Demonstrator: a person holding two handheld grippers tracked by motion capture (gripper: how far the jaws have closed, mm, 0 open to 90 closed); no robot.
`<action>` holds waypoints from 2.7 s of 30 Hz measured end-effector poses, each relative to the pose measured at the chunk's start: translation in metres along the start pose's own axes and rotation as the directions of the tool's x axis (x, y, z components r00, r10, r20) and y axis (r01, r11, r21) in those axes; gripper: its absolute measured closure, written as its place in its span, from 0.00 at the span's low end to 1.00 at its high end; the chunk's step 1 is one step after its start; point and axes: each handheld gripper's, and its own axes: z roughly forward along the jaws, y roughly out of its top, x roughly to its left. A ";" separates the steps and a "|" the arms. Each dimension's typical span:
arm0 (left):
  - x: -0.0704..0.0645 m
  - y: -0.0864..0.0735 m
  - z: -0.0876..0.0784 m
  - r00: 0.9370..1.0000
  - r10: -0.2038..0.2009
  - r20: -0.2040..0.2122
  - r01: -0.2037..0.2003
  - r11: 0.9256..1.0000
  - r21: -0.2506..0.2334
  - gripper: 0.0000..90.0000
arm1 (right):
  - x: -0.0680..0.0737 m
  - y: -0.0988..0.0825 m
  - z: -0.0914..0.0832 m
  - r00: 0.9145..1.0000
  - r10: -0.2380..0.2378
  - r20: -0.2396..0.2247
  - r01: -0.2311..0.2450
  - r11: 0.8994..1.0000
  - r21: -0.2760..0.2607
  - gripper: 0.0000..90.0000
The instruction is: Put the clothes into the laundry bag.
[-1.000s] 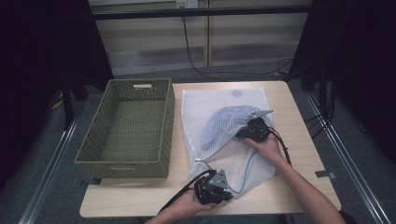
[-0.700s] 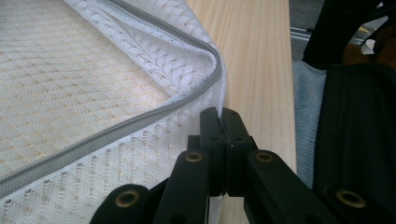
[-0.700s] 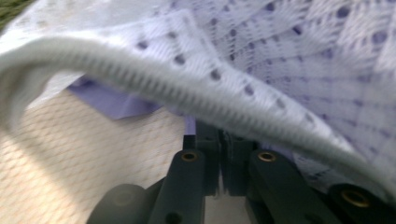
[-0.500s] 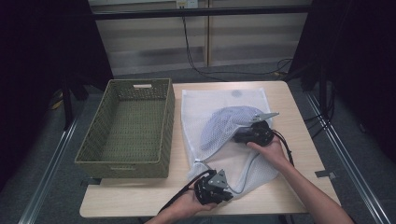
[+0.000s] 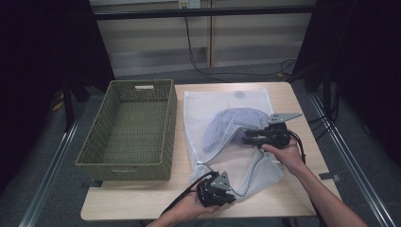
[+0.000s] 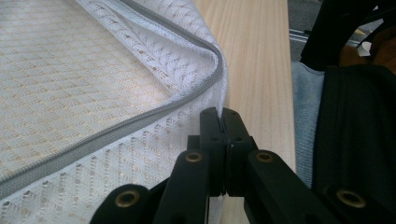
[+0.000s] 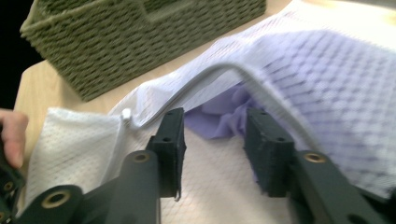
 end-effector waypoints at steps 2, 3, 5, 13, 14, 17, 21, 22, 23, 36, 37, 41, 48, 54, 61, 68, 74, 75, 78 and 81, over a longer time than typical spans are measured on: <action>0.000 0.000 0.000 1.000 0.006 0.002 -0.006 1.000 0.008 0.99 | -0.004 0.003 -0.001 1.000 0.001 0.019 -0.001 1.000 -0.002 0.59; 0.000 0.000 0.000 1.000 0.001 0.001 -0.001 1.000 0.001 0.99 | -0.005 0.004 -0.001 1.000 0.000 0.027 0.000 1.000 -0.009 0.58; 0.000 0.000 -0.001 1.000 0.001 0.001 -0.001 1.000 0.012 0.99 | -0.007 0.007 -0.001 0.999 0.006 0.041 -0.005 1.000 -0.019 0.53; 0.001 0.000 -0.001 1.000 0.003 0.006 -0.003 1.000 0.013 0.99 | -0.017 0.012 -0.002 0.998 0.020 0.065 -0.018 0.999 -0.033 0.46; 0.002 0.000 -0.001 1.000 -0.004 0.010 0.003 1.000 0.008 0.99 | -0.019 0.010 0.002 0.998 0.027 0.061 -0.026 0.999 -0.026 0.46; 0.002 -0.001 0.001 1.000 -0.017 0.018 0.017 1.000 -0.009 0.99 | -0.020 0.011 0.012 0.998 0.021 0.060 -0.022 1.000 0.012 0.48; 0.002 0.000 -0.001 1.000 -0.019 0.017 0.019 1.000 0.006 0.99 | -0.021 0.012 0.019 0.997 0.019 0.068 -0.021 0.999 0.026 0.64; 0.002 -0.001 0.000 1.000 -0.012 0.015 0.012 1.000 -0.009 0.99 | -0.022 0.011 0.021 0.997 0.018 0.075 -0.020 0.999 0.031 0.69; 0.001 0.000 -0.001 1.000 -0.006 0.007 0.006 1.000 0.011 0.99 | -0.022 0.010 0.022 0.995 0.016 0.094 -0.020 0.999 0.047 0.76; 0.000 0.000 -0.001 1.000 0.000 0.000 0.000 1.000 0.014 0.99 | -0.003 0.020 0.001 0.999 -0.003 0.039 0.005 1.000 -0.028 0.99; 0.001 0.001 -0.001 1.000 0.004 0.001 -0.004 1.000 0.016 0.99 | -0.003 0.021 -0.001 0.999 -0.003 0.036 0.004 0.999 -0.032 0.99; 0.001 0.000 0.000 1.000 -0.004 0.012 0.004 1.000 0.001 0.99 | 0.001 0.023 -0.008 1.000 -0.008 0.017 0.008 0.999 -0.046 0.99; 0.001 0.000 -0.001 1.000 0.004 0.004 -0.004 1.000 0.014 0.99 | 0.014 0.024 -0.014 0.999 -0.030 -0.012 0.030 0.999 -0.028 0.99; 0.000 0.000 -0.001 1.000 -0.003 -0.003 0.003 1.000 0.016 0.99 | 0.023 0.023 -0.022 0.998 -0.048 -0.028 0.047 0.998 -0.032 1.00; 0.000 0.000 -0.001 1.000 -0.003 -0.002 0.003 1.000 0.016 0.99 | 0.028 0.021 -0.031 0.998 -0.050 -0.031 0.049 0.998 -0.036 1.00; 0.000 0.000 -0.001 1.000 -0.006 -0.002 0.006 1.000 0.010 0.99 | 0.030 0.015 -0.031 0.998 -0.043 -0.039 0.042 0.999 -0.028 1.00; 0.000 0.000 -0.001 1.000 -0.005 -0.002 0.005 1.000 0.011 0.99 | 0.037 0.011 -0.035 0.998 -0.048 -0.048 0.047 0.999 -0.022 1.00; 0.000 0.000 -0.001 1.000 -0.005 -0.002 0.005 1.000 0.011 0.99 | 0.039 0.011 -0.037 0.997 -0.053 -0.050 0.052 0.998 -0.022 1.00; 0.000 0.000 -0.001 1.000 -0.005 -0.002 0.005 1.000 0.011 0.99 | 0.042 0.008 -0.041 0.997 -0.059 -0.054 0.058 0.998 -0.021 1.00; 0.000 0.000 -0.001 1.000 -0.008 -0.001 0.008 1.000 0.010 0.99 | 0.045 0.004 -0.044 0.997 -0.059 -0.056 0.058 0.998 -0.016 1.00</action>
